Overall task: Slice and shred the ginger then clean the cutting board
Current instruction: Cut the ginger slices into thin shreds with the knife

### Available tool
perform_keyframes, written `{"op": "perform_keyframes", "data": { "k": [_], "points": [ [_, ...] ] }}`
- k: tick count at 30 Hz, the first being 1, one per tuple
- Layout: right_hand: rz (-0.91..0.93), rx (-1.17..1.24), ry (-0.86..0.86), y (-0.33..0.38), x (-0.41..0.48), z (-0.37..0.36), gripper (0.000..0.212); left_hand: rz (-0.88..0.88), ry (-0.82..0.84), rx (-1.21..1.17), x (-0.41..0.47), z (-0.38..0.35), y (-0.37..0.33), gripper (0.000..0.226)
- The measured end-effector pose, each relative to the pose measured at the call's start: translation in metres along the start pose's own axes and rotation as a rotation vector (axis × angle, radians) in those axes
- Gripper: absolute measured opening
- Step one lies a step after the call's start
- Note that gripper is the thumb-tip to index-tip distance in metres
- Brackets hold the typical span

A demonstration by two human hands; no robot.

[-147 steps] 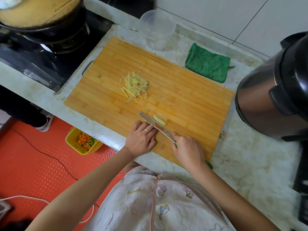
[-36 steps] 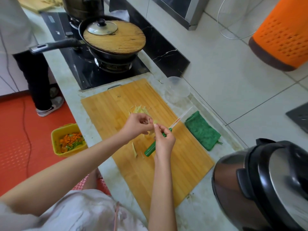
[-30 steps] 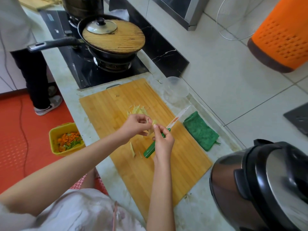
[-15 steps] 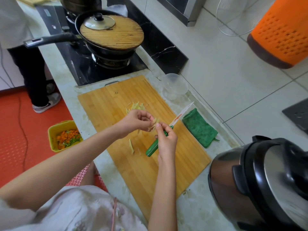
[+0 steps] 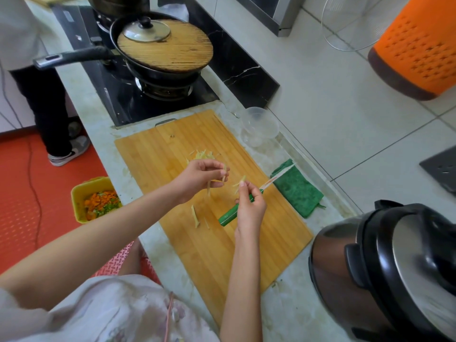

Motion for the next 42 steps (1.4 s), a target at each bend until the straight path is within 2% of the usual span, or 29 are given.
{"op": "perform_keyframes", "data": {
  "k": [4, 9, 13, 19, 22, 27, 30, 33, 35, 39, 42],
  "points": [
    [0.032, -0.018, -0.027, 0.001, 0.003, 0.004, 0.013, 0.032, -0.118, -0.049, 0.001, 0.011, 0.003, 0.006],
    [0.065, -0.023, -0.001, 0.004, 0.002, -0.005, 0.01, -0.026, -0.027, 0.152, 0.001, -0.008, 0.003, 0.01],
    [0.044, 0.009, -0.001, 0.003, 0.002, -0.008, 0.008, -0.083, -0.065, 0.214, 0.001, -0.009, -0.001, 0.007],
    [0.007, 0.0, -0.017, 0.0, 0.004, -0.008, 0.009, -0.17, -0.029, 0.444, 0.003, -0.008, -0.012, 0.005],
    [-0.012, 0.009, 0.006, -0.001, 0.006, -0.011, 0.006, -0.141, 0.0, 0.394, 0.005, -0.007, -0.011, 0.006],
    [-0.001, 0.015, -0.048, -0.002, 0.013, -0.012, 0.013, -0.028, -0.029, 0.076, 0.007, -0.002, 0.005, 0.013],
    [-0.013, 0.038, -0.079, -0.008, 0.018, -0.011, 0.015, 0.031, -0.063, 0.003, 0.011, 0.005, 0.011, 0.018],
    [-0.024, 0.038, -0.079, -0.012, 0.018, -0.015, 0.015, 0.059, -0.073, 0.004, 0.017, 0.008, 0.011, 0.023],
    [-0.035, 0.054, -0.071, -0.014, 0.018, -0.018, 0.014, 0.051, -0.035, 0.048, 0.022, 0.007, 0.009, 0.018],
    [-0.065, 0.063, -0.077, -0.015, 0.022, -0.027, 0.008, 0.004, 0.155, 0.341, 0.03, -0.001, 0.0, 0.018],
    [-0.087, 0.098, -0.087, -0.015, 0.027, -0.032, 0.007, -0.046, 0.099, 0.333, 0.035, 0.0, -0.007, 0.011]
  ]
}}
Point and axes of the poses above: each hand's wrist, its own x-axis towards the middle knuckle, its own z-axis out of the back of the hand, y = z × x, the point moved 7 cm from there along x, towards the middle knuckle, and after that the axes turned 1 degree about -z, right-handed, at the moved point
